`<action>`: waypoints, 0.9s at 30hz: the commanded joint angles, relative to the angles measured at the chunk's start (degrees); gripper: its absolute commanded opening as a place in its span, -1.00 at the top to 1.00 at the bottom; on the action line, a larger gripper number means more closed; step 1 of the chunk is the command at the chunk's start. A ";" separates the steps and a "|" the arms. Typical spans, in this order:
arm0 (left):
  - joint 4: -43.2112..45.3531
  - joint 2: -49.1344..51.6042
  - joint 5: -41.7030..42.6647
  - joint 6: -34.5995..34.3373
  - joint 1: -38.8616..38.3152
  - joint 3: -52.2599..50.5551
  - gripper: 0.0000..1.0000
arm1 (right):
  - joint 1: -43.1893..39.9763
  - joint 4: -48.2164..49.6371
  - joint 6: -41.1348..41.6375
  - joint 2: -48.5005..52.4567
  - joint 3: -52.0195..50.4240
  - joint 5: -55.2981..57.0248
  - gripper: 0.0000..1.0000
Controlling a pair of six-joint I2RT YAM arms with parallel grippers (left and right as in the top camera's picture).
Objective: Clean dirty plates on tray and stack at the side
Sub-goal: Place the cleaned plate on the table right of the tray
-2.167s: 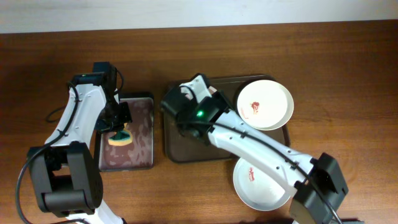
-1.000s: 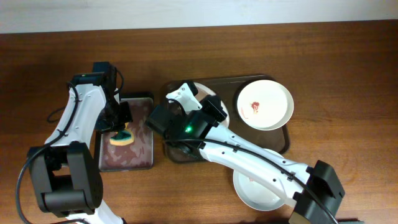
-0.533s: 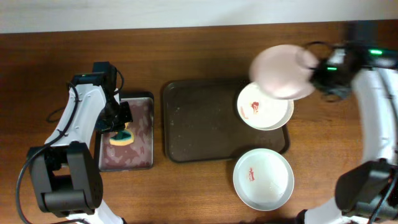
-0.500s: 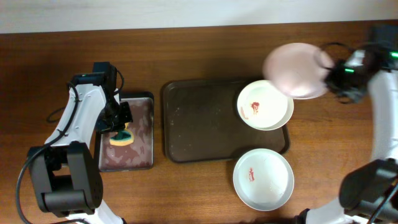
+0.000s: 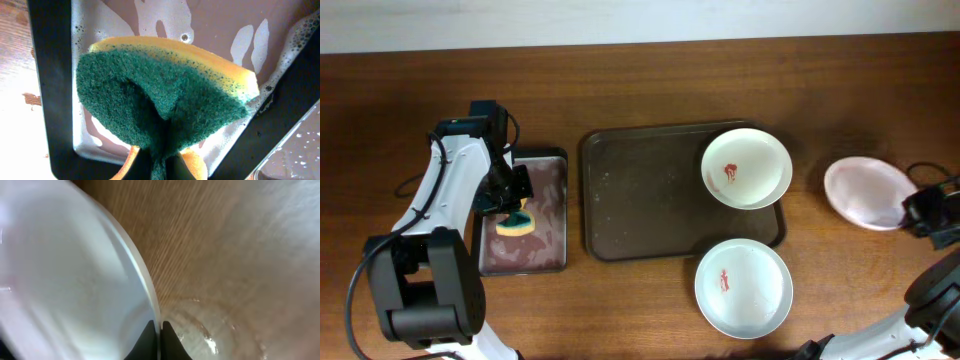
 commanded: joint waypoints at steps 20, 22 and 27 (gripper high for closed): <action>-0.50 -2.05 0.63 0.98 0.15 -0.15 1.00 | 34.49 -18.40 -7.02 -31.34 -11.82 3.21 0.03; -0.50 -2.05 0.63 1.03 0.15 -0.15 1.00 | 36.83 -17.11 -6.16 -31.36 -17.55 3.17 0.05; -0.52 -2.05 0.66 2.23 0.15 -0.15 1.00 | 41.03 -14.29 0.57 -33.33 -23.19 3.34 0.02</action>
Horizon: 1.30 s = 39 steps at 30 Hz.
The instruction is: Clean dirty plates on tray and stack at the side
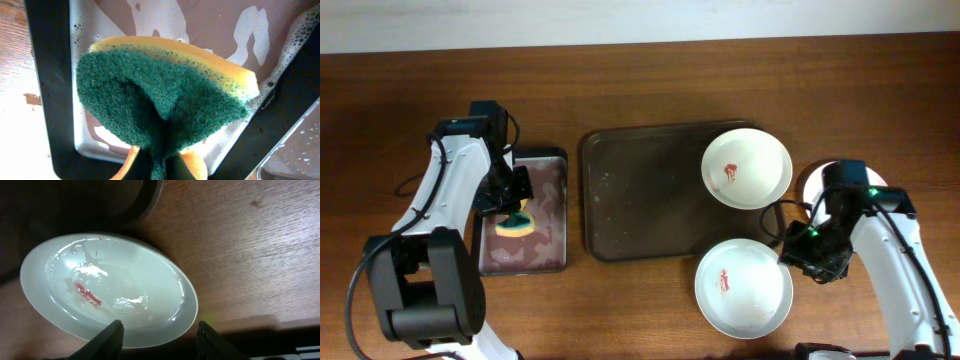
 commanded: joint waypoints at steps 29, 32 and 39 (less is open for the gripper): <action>-0.22 -2.05 0.63 1.14 0.15 -0.15 1.00 | 5.40 14.08 8.28 -6.34 -3.65 2.43 0.18; 0.00 -2.05 0.63 1.14 0.15 -0.15 1.00 | -3.41 11.87 8.02 -5.11 -3.93 2.49 -0.05; 0.37 -2.05 0.63 1.14 0.15 -0.15 1.00 | -19.26 18.97 4.92 -2.69 -18.56 2.86 -0.03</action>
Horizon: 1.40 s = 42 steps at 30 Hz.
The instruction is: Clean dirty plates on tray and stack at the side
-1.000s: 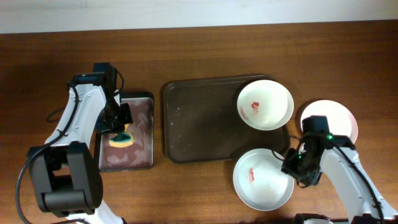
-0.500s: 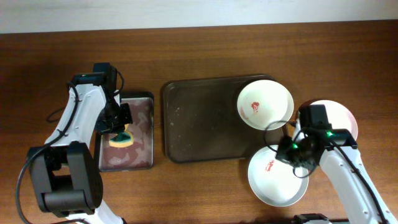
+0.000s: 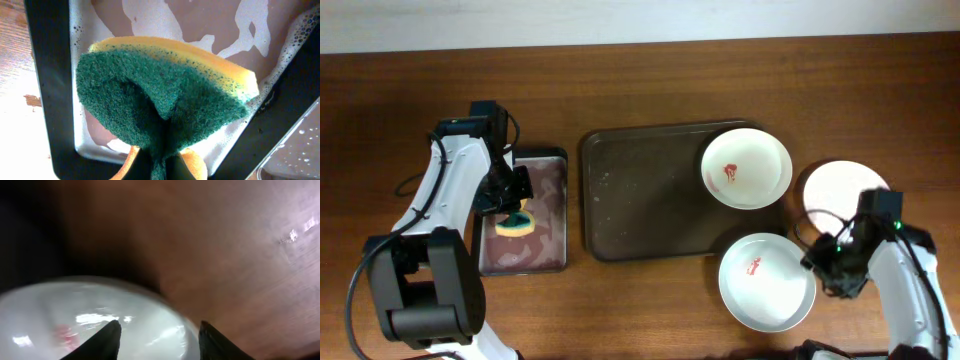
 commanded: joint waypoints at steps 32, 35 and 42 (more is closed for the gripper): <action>0.17 -2.05 0.63 0.94 0.15 -0.15 1.00 | 39.15 26.43 -1.77 8.22 10.75 -10.34 0.92; 0.09 -2.05 0.66 0.94 0.15 -0.15 1.00 | 39.34 20.55 -5.53 19.17 22.36 -10.34 0.56; -0.07 -2.16 0.85 2.32 0.15 -0.15 1.00 | 39.34 -6.32 -11.61 21.46 41.70 -9.90 0.39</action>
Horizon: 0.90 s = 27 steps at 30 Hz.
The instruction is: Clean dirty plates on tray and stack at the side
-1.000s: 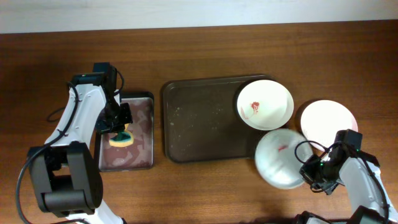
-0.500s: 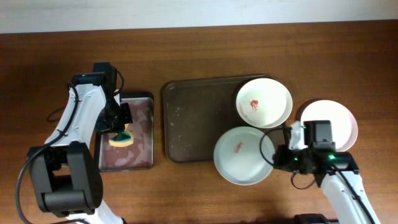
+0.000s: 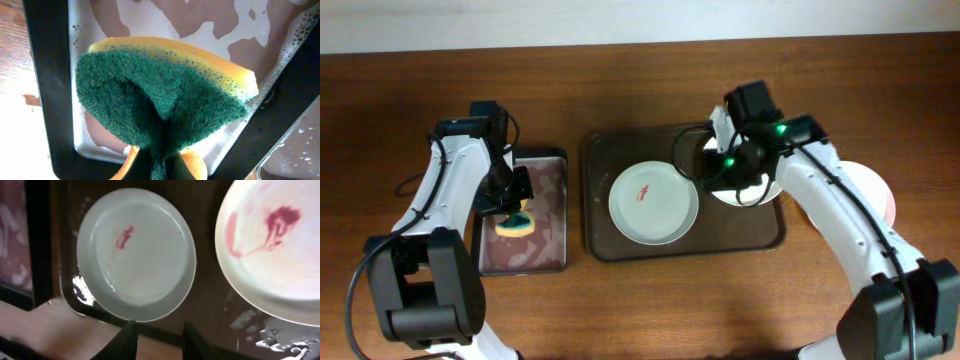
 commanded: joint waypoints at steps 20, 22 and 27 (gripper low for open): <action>39.63 -12.31 1.60 2.14 0.15 -34.42 1.00 | 7.76 -11.74 5.03 0.20 -0.09 0.66 0.18; 43.93 -12.22 1.20 2.14 0.15 -37.57 1.00 | 7.76 -11.72 5.42 0.22 -0.24 1.99 0.15; 38.23 -11.87 2.05 1.95 0.20 -35.34 1.00 | 7.74 -10.29 8.68 0.50 -1.57 8.87 0.09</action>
